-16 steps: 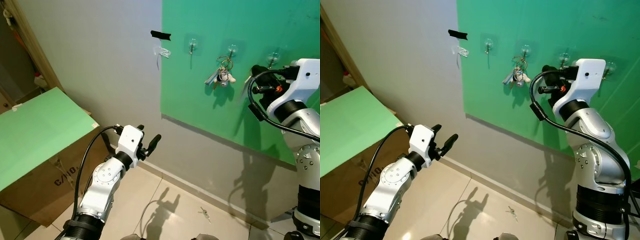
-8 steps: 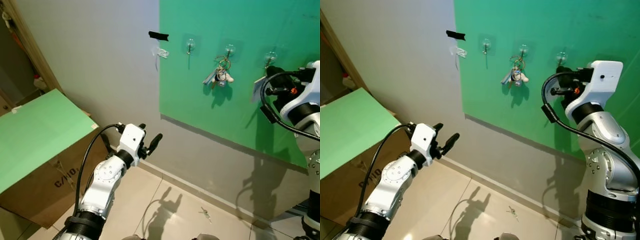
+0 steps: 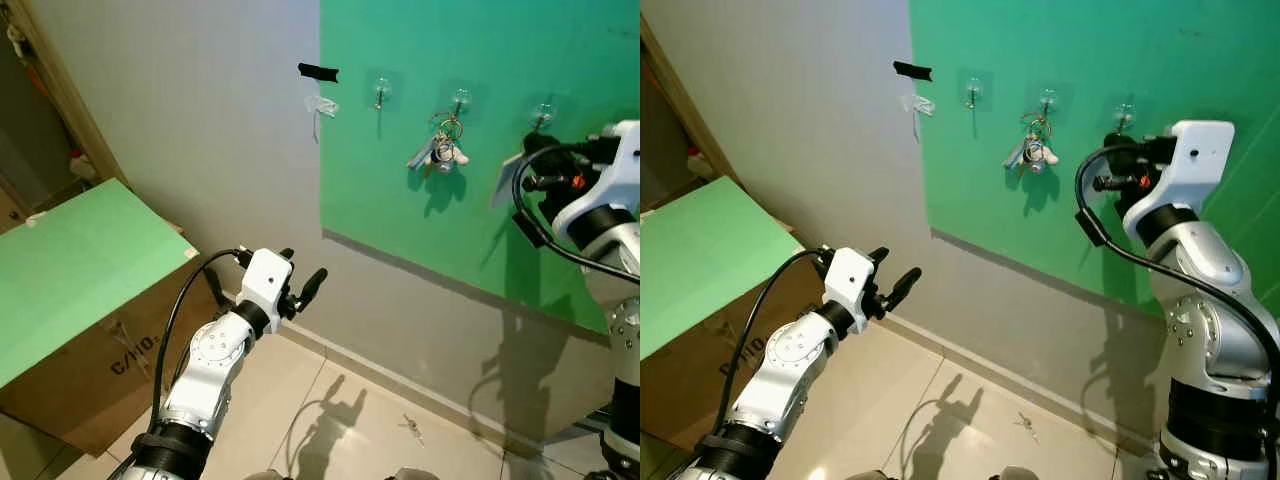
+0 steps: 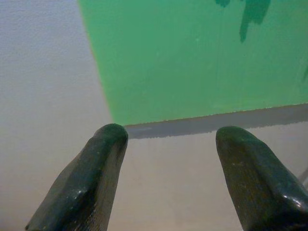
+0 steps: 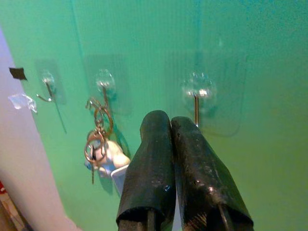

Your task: Hang keys on a hook

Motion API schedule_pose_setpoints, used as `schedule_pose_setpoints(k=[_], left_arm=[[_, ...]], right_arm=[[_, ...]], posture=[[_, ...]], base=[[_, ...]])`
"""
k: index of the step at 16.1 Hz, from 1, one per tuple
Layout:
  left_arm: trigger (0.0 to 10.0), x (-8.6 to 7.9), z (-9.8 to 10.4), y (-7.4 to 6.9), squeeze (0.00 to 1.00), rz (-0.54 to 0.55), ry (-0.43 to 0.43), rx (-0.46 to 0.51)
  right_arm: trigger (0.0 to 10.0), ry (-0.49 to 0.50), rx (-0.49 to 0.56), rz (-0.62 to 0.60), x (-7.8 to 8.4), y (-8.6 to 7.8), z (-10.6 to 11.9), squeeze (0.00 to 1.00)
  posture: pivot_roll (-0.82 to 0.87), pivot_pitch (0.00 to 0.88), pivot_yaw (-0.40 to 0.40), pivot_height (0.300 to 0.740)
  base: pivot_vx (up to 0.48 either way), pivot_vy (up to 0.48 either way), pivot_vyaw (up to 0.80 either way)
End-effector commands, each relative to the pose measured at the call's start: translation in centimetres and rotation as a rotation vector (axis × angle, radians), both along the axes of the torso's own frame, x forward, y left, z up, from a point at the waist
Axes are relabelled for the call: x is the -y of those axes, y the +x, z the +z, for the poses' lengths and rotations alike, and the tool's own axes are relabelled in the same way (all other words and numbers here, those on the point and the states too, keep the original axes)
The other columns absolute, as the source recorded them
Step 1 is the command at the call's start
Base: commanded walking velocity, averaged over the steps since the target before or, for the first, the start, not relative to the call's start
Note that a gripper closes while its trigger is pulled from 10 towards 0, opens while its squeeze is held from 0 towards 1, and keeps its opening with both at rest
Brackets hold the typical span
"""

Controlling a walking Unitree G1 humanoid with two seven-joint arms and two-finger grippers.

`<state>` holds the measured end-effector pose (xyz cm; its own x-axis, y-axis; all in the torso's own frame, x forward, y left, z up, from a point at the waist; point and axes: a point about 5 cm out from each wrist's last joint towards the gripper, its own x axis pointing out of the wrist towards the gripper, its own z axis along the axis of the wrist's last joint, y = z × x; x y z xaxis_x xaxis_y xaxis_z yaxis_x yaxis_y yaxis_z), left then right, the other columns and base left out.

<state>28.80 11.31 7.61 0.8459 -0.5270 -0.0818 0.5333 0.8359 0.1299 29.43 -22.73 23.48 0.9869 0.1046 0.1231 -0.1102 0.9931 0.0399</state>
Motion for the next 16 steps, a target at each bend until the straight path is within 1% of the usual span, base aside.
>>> schedule_pose_setpoints(k=[1, 4, 8, 16], left_arm=[[10.0, -0.2, -0.2, -0.2, 0.0, -0.003, 0.013, 0.002], [10.0, -0.3, -0.2, -0.4, 0.0, 0.001, 0.014, 0.003], [10.0, -0.5, -0.2, -0.5, 0.0, 0.0, 0.018, 0.006], [10.0, -0.5, -0.1, -0.6, 0.0, -0.002, 0.022, 0.009]], right_arm=[[10.0, -0.016, 0.001, 0.017, -0.4, 0.2, 0.2, 0.0], [10.0, -0.031, 0.01, -0.027, 0.2, 0.5, 0.3, 0.0], [10.0, -0.036, -0.001, -0.054, 0.5, 0.8, -0.1, 0.0], [10.0, -0.039, 0.04, -0.099, 0.9, 0.9, 0.5, 0.0]], posture=[[-0.16, 0.0, 0.061, 0.722], [-0.15, 0.0, 0.062, 0.722], [-0.15, 0.0, 0.063, 0.722], [-0.15, 0.0, 0.064, 0.722]], base=[[0.0, 0.0, 0.0], [0.0, 0.0, 0.0], [0.0, 0.0, 0.0], [0.0, 0.0, 0.0]])
